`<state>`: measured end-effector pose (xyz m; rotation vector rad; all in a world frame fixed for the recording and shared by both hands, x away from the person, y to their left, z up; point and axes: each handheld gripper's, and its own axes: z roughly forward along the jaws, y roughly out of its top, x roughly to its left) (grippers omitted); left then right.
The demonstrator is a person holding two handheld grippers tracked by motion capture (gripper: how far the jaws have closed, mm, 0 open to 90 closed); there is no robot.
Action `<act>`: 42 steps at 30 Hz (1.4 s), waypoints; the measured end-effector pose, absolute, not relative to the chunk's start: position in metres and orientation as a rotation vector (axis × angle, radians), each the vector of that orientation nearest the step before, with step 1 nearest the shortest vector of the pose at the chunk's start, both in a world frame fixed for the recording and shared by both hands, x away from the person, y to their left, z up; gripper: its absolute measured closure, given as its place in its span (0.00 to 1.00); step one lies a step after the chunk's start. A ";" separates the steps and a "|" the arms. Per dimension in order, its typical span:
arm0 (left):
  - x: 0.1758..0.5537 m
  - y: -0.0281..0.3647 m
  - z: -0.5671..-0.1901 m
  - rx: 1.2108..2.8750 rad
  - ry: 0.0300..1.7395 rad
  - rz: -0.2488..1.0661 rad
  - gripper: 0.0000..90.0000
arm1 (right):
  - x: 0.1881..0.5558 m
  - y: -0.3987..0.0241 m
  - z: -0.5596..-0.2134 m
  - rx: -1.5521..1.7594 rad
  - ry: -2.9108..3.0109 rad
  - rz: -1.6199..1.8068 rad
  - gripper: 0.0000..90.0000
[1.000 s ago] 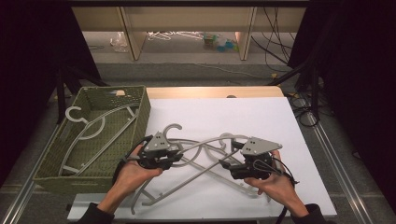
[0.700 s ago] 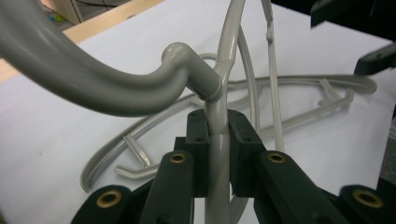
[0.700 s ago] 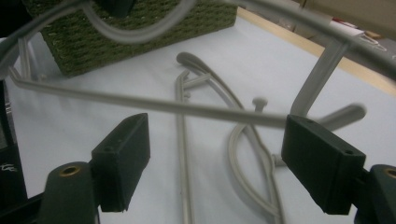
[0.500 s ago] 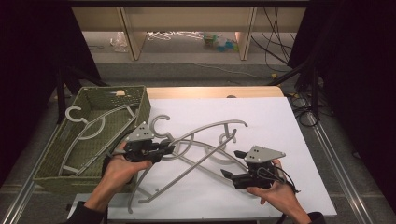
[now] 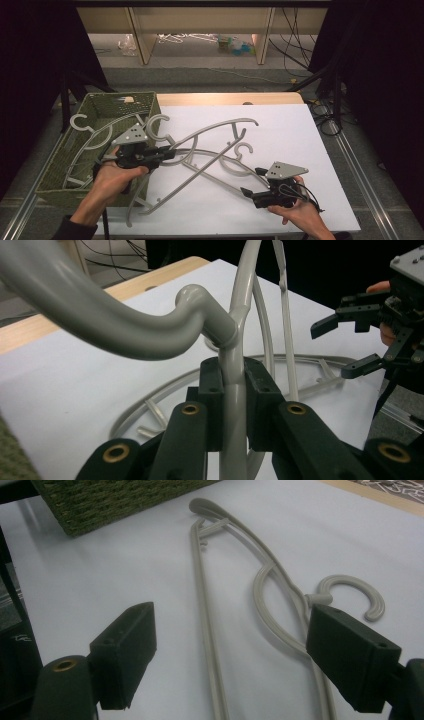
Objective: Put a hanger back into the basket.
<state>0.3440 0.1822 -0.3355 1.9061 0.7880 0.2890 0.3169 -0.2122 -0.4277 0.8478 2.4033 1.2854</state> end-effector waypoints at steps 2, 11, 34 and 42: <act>0.344 0.189 -0.329 1.887 0.798 0.290 0.89 | 0.317 -0.212 -0.428 0.849 2.401 1.280 0.24; 0.345 0.220 -0.294 1.888 0.818 0.406 0.89 | 0.318 -0.212 -0.429 0.853 2.409 1.273 0.24; 0.400 0.326 -0.294 1.908 1.102 0.723 0.89 | 0.321 -0.210 -0.433 0.848 2.440 1.255 0.24; 0.417 0.353 -0.301 1.957 1.133 0.772 0.89 | 0.321 -0.208 -0.434 0.843 2.441 1.249 0.24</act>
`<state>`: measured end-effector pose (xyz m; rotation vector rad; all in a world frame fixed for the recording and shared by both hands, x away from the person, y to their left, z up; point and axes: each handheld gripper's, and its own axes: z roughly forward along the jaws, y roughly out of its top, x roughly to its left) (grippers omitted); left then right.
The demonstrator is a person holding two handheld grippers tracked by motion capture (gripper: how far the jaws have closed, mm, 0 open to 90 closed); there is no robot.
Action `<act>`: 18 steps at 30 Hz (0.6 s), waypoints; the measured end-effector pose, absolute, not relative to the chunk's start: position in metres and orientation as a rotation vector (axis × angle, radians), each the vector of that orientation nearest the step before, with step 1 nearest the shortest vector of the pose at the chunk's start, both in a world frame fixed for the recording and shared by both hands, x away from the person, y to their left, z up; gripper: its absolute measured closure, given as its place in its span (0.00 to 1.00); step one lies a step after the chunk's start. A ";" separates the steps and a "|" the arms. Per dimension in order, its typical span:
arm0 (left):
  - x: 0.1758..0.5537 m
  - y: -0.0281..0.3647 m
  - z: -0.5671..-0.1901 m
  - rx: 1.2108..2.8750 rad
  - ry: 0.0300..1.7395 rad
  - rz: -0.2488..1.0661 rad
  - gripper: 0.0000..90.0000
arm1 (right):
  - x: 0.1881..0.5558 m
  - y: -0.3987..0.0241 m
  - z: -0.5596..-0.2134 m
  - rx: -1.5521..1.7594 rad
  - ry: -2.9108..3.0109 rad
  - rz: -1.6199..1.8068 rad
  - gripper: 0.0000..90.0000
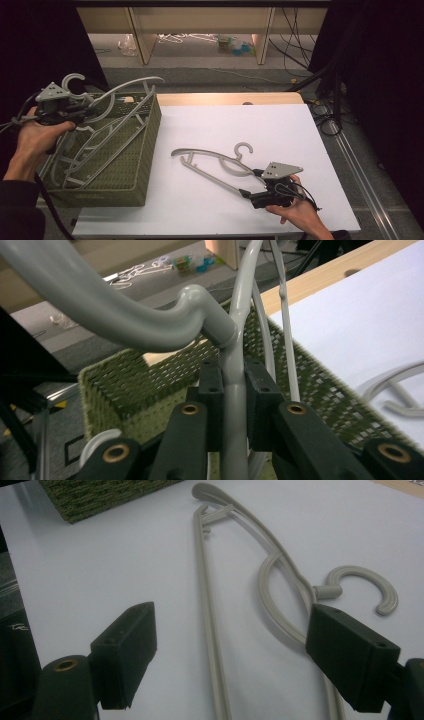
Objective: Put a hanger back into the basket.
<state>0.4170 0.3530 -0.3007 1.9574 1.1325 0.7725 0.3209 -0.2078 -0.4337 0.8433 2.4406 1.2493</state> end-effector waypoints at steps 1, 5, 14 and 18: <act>0.419 0.358 -0.304 1.961 1.122 0.788 0.89 | 0.321 -0.208 -0.433 0.858 2.444 1.252 0.24; 0.422 0.370 -0.312 1.963 1.141 0.796 0.89 | 0.321 -0.208 -0.434 0.850 2.448 1.242 0.24; 0.423 0.382 -0.328 2.046 1.158 0.814 0.89 | 0.322 -0.207 -0.435 0.834 2.453 1.247 0.25; 0.425 0.384 -0.336 2.073 1.159 0.801 0.89 | 0.322 -0.207 -0.435 0.835 2.453 1.244 0.25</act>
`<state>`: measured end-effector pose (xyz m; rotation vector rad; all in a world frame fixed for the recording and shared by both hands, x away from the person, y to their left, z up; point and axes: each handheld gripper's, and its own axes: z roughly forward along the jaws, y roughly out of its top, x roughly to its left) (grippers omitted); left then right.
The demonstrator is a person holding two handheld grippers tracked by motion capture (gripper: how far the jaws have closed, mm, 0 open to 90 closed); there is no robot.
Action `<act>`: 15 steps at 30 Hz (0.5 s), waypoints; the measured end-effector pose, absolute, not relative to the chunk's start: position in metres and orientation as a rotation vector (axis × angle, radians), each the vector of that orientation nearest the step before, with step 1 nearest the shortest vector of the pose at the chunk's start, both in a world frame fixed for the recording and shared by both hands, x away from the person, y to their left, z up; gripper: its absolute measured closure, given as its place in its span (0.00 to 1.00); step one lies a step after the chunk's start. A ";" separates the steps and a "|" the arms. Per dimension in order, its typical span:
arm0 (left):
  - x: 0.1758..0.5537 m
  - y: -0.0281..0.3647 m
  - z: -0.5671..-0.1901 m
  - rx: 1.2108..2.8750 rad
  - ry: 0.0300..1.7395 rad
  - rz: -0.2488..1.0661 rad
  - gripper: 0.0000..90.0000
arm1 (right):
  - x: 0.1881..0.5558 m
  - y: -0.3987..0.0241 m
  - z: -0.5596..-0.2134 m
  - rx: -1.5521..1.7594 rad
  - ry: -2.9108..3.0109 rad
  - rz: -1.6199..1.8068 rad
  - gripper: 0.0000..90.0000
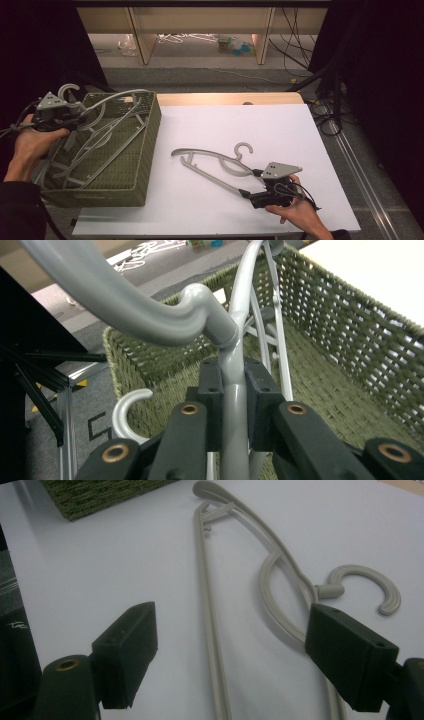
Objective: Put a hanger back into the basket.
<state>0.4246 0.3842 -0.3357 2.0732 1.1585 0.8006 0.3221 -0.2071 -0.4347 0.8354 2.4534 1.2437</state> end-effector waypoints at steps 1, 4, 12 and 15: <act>0.425 0.383 -0.338 2.076 1.154 0.796 0.89 | 0.322 -0.207 -0.435 0.835 2.447 1.246 0.25; 0.425 0.380 -0.340 2.106 1.133 0.797 0.89 | 0.322 -0.207 -0.435 0.835 2.450 1.246 0.25; 0.430 0.371 -0.352 2.165 1.153 0.786 0.88 | 0.322 -0.207 -0.435 0.825 2.463 1.235 0.26; 0.435 0.360 -0.360 2.192 1.163 0.752 0.88 | 0.322 -0.207 -0.435 0.818 2.467 1.238 0.26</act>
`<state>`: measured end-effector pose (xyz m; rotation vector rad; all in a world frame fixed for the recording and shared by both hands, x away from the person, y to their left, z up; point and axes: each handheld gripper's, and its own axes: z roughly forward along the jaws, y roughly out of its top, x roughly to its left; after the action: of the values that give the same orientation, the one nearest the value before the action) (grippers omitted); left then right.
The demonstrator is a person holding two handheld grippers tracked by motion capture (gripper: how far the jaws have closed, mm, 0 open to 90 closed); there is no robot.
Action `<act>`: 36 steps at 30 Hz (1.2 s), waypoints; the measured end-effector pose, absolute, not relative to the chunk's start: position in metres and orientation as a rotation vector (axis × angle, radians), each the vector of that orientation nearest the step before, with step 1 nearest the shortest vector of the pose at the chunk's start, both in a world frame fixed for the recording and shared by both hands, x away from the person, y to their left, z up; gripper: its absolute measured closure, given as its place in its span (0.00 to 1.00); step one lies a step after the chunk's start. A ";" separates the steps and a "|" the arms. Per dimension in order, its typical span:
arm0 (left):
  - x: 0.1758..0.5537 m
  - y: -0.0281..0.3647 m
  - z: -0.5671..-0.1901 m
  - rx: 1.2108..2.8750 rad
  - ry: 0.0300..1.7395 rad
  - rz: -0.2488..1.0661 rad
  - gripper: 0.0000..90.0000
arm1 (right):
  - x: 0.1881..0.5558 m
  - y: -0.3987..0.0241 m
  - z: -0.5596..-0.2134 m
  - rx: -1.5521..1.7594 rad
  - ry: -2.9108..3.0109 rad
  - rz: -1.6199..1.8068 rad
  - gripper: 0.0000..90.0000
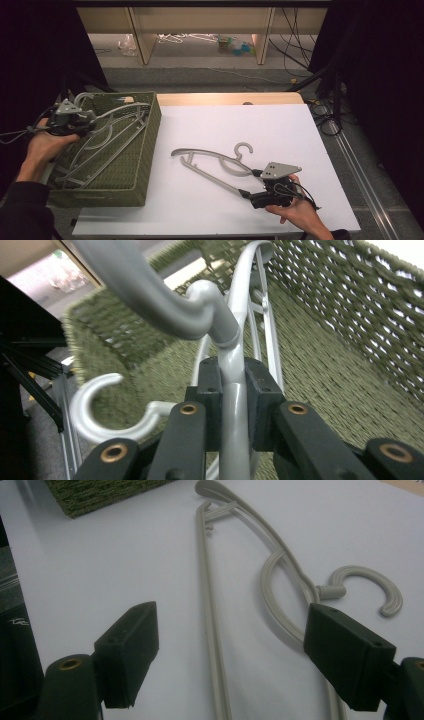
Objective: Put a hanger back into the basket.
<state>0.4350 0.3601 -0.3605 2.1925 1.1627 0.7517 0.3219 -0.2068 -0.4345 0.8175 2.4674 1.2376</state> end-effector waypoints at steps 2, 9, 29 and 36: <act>0.437 0.355 -0.365 2.207 1.175 0.740 0.87 | 0.322 -0.207 -0.434 0.826 2.471 1.228 0.26; 0.441 0.354 -0.381 2.211 1.231 0.759 0.87 | 0.322 -0.207 -0.434 0.810 2.471 1.227 0.26; 0.445 0.360 -0.395 2.186 1.325 0.709 0.84 | 0.323 -0.205 -0.435 0.802 2.483 1.225 0.26; 0.440 0.367 -0.398 2.131 1.402 0.730 0.72 | 0.323 -0.204 -0.436 0.799 2.493 1.219 0.26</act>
<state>0.4399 0.3668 -0.3980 2.1314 1.4024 0.7297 0.3229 -0.2042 -0.4359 0.7989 2.4928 1.2190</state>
